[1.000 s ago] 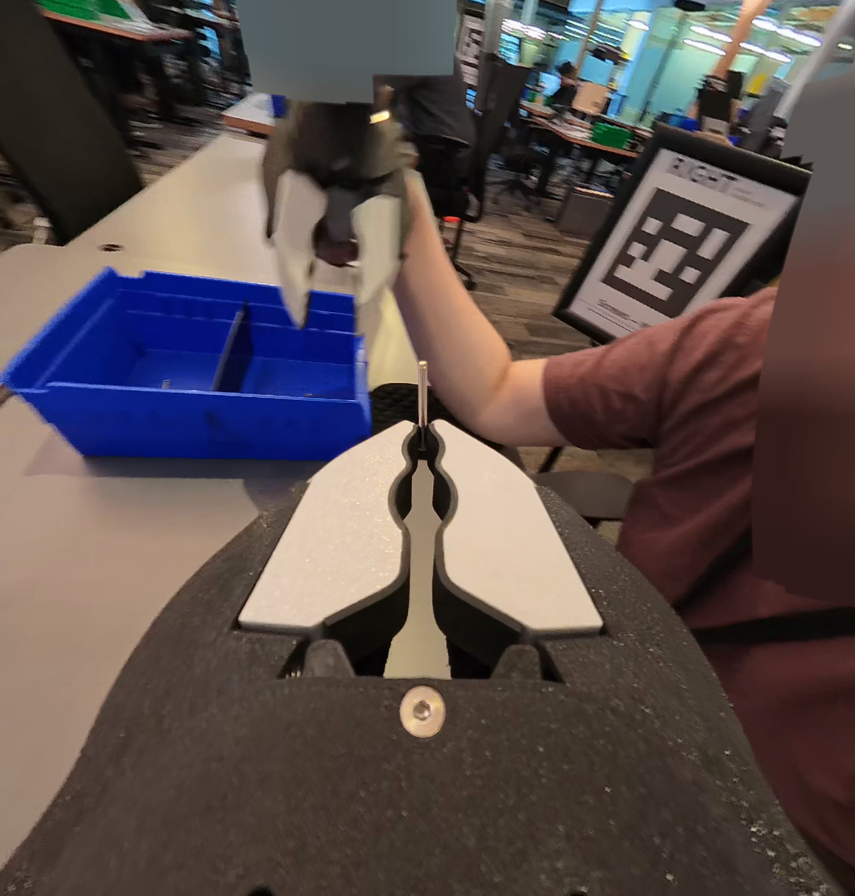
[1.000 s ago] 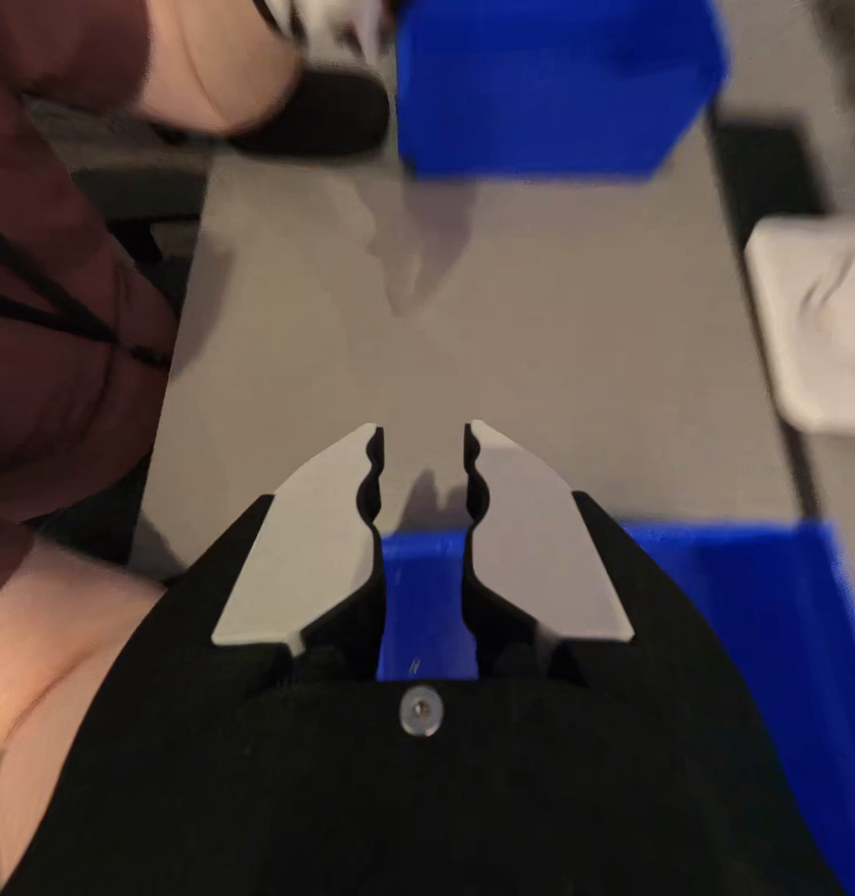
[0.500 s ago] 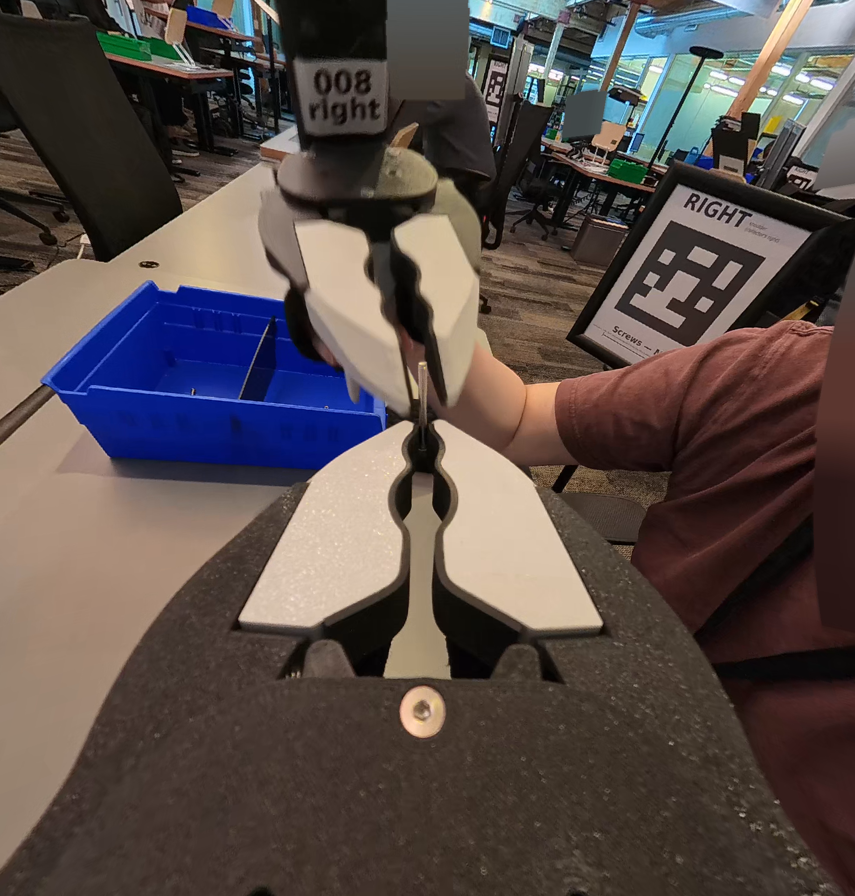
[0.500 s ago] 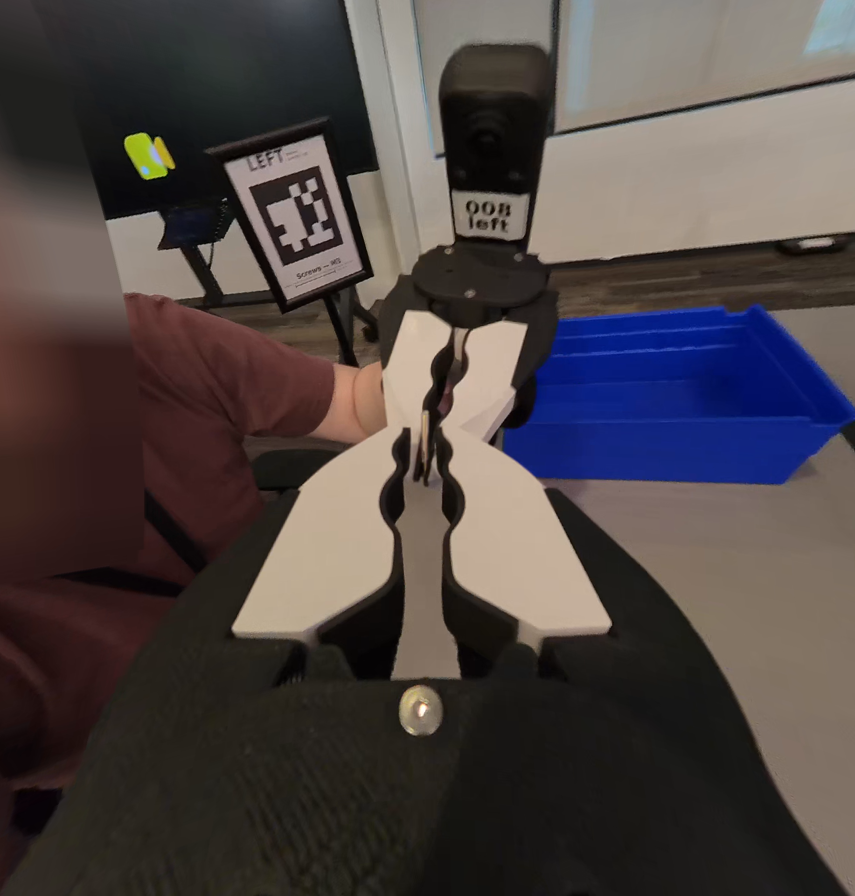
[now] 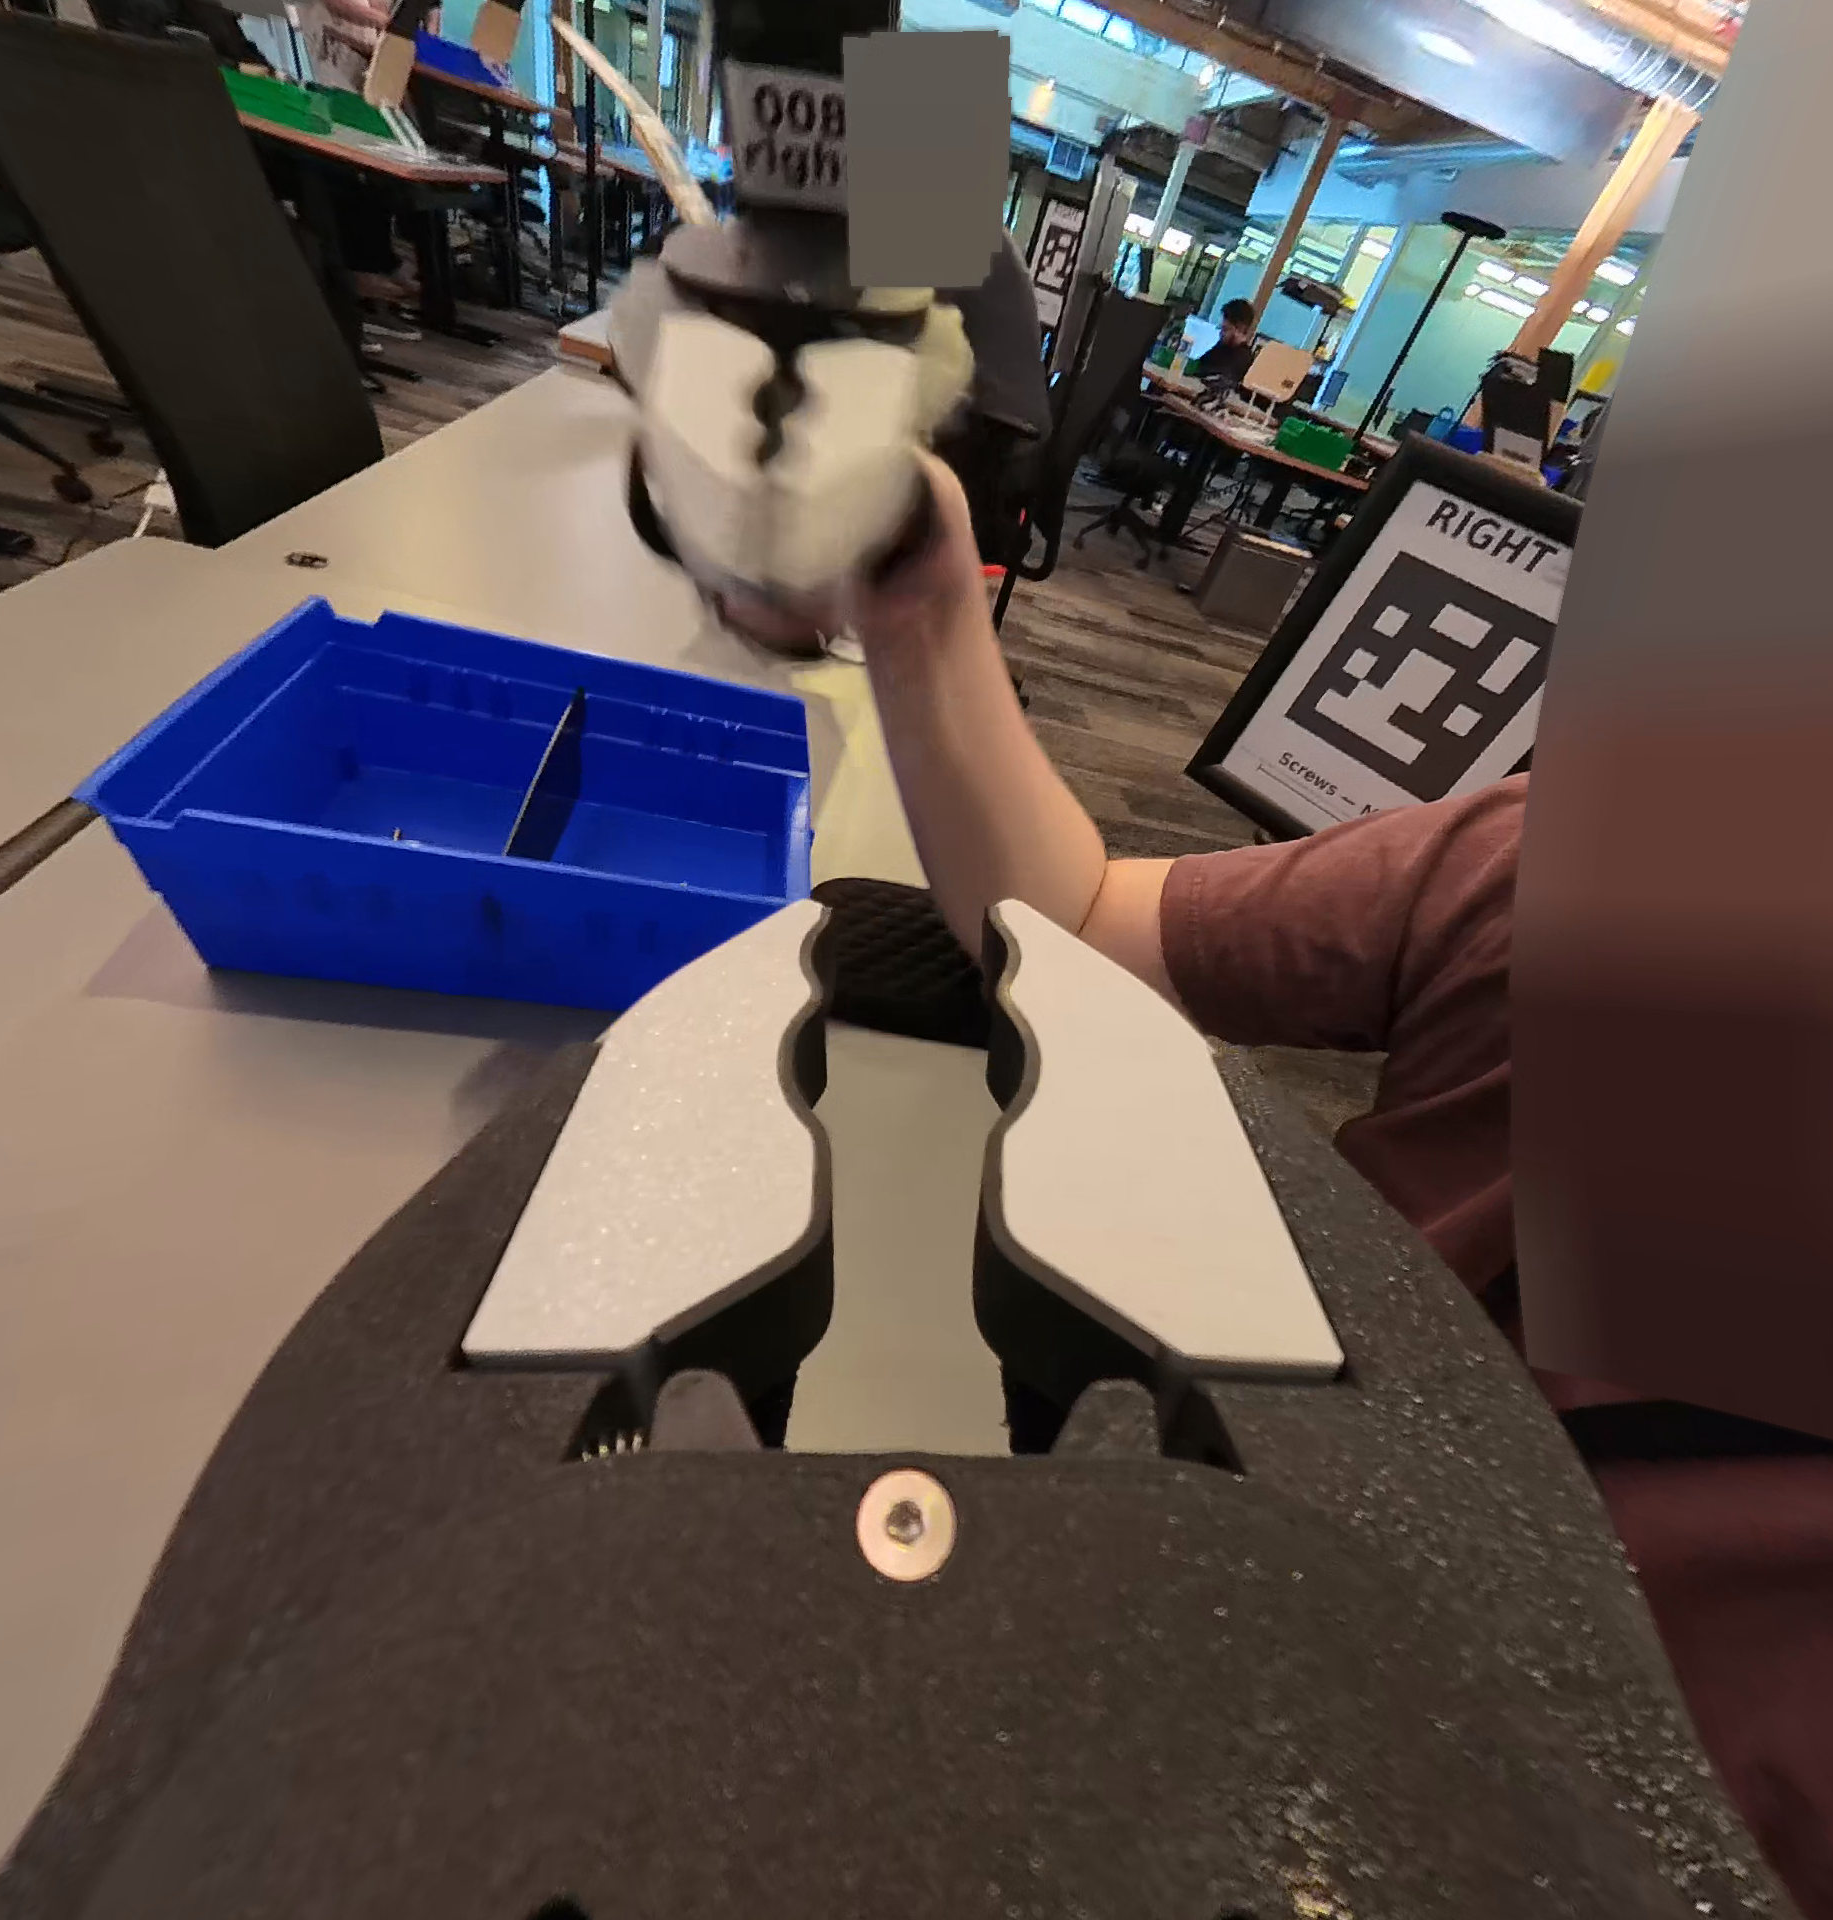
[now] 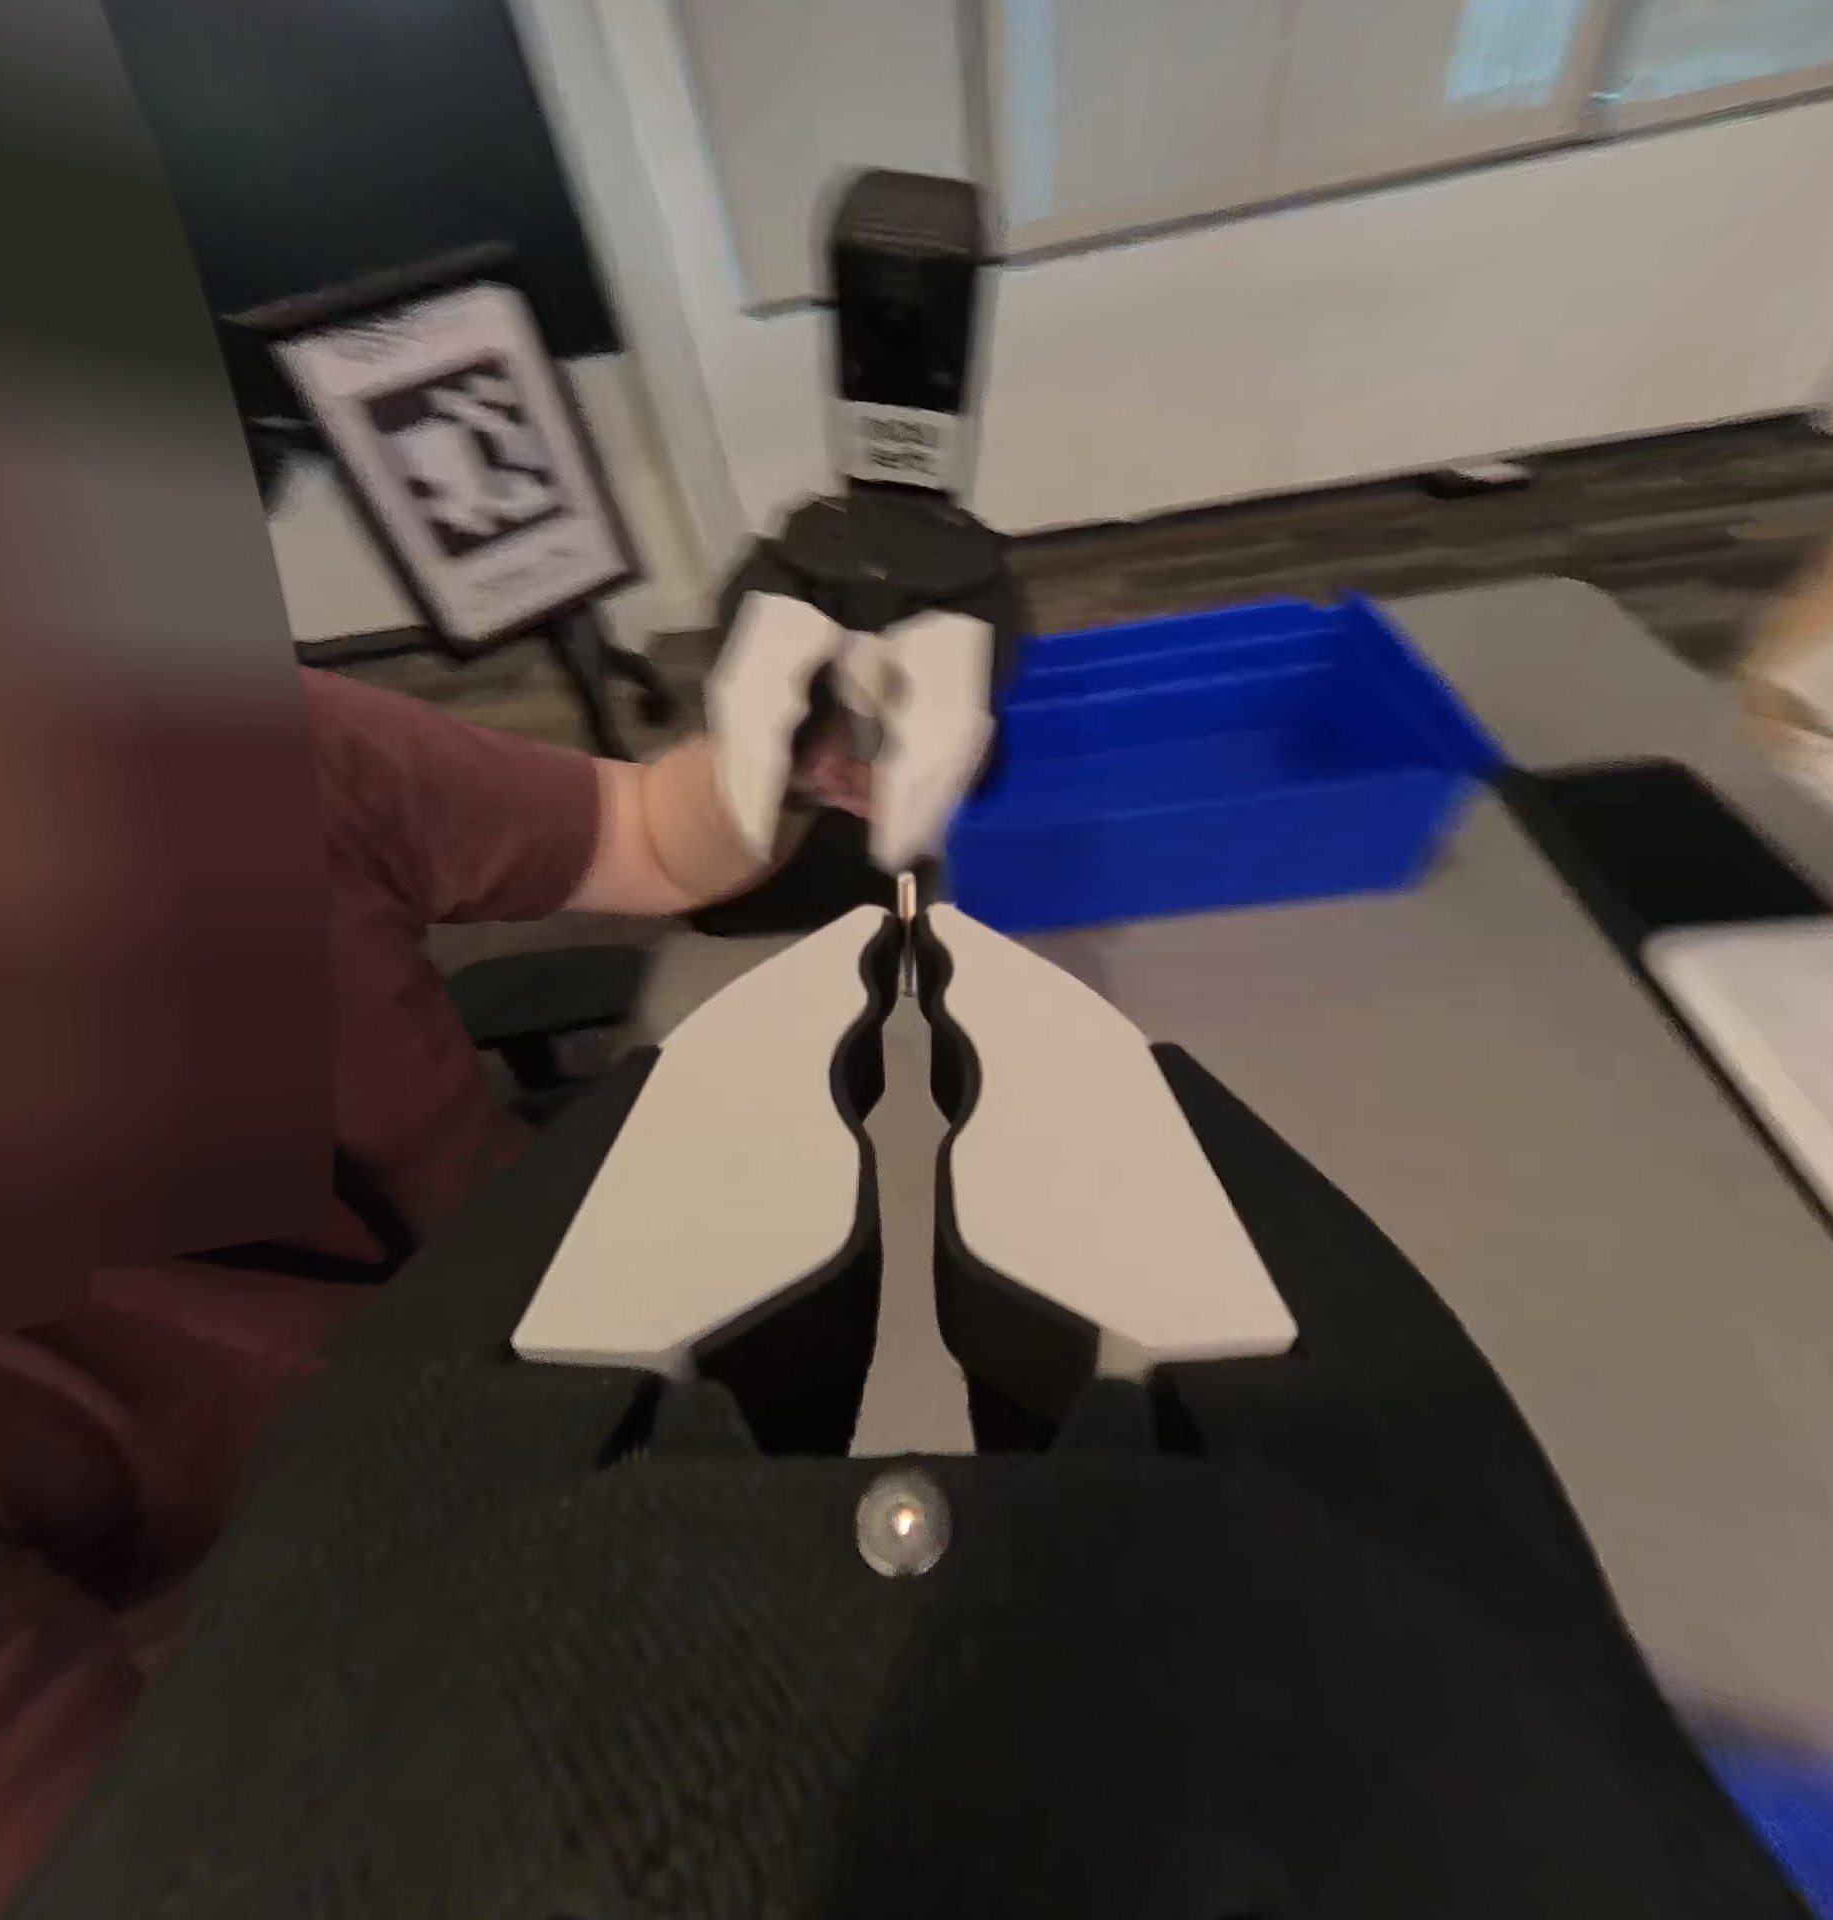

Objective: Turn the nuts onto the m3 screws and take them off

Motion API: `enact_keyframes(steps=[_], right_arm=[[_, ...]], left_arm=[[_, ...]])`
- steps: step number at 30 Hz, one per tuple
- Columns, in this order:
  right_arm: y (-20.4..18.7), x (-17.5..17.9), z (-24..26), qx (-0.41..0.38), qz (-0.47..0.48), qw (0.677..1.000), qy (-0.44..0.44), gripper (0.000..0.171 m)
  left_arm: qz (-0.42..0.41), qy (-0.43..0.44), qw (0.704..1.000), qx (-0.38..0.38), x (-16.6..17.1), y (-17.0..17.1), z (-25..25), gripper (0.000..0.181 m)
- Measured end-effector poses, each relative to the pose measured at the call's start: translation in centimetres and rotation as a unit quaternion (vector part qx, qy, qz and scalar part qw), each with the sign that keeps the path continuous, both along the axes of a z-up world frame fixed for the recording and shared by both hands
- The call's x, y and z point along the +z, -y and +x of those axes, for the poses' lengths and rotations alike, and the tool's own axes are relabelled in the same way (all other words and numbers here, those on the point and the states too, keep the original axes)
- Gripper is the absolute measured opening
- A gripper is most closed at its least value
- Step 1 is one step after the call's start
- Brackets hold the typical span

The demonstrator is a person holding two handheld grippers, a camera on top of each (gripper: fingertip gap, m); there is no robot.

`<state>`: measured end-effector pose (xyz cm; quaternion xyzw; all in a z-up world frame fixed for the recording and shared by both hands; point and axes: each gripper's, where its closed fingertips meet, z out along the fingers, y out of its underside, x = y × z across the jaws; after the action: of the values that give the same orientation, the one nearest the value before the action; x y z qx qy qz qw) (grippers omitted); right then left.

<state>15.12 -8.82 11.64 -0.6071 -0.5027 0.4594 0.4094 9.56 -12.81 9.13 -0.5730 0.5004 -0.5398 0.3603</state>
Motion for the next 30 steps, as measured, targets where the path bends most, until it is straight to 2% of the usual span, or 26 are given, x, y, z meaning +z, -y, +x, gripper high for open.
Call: enact_keyframes(steps=[2,4,6,8,10,12,19,21,25,30], right_arm=[[-5.8,-2.0,6.0,-0.188,0.023,0.979,0.079,0.003],[-9.9,-5.5,12.9,-0.331,-0.016,0.930,0.161,0.004],[-12.6,-9.5,18.7,-0.432,-0.092,0.869,0.222,0.004],[-14.0,-13.4,22.4,-0.479,-0.146,0.817,0.287,0.004],[-14.3,-16.8,23.7,-0.472,-0.198,0.791,0.336,0.005],[-14.4,-19.2,23.8,-0.454,-0.236,0.778,0.364,0.005],[-14.9,-22.5,23.5,-0.431,-0.260,0.755,0.421,0.005],[-15.1,-22.5,23.5,-0.432,-0.259,0.754,0.421,0.006],[-15.4,-21.2,23.3,-0.439,-0.232,0.767,0.406,0.018],[-15.7,-16.9,22.5,-0.459,-0.165,0.797,0.357,0.018]], left_arm=[[0.008,-0.011,1.000,0.010,-0.2,-0.4,-0.3,0.026],[0.022,-0.034,0.999,0.030,-0.6,-1.0,-0.5,0.026],[0.038,-0.065,0.996,0.050,-1.4,-1.7,-0.7,0.025],[0.050,-0.087,0.993,0.062,-2.0,-2.1,-0.9,0.024],[0.053,-0.090,0.992,0.068,-2.0,-2.3,-0.8,0.024],[0.042,-0.087,0.994,0.060,-1.9,-2.0,-0.7,0.023],[0.016,-0.083,0.996,0.042,-1.6,-1.5,-1.0,0.023],[0.016,-0.080,0.996,0.047,-1.4,-1.7,-1.2,0.023],[0.015,-0.069,0.996,0.057,-0.6,-2.0,-1.9,0.023],[0.033,-0.076,0.993,0.090,0.2,-2.8,-3.8,0.023]])
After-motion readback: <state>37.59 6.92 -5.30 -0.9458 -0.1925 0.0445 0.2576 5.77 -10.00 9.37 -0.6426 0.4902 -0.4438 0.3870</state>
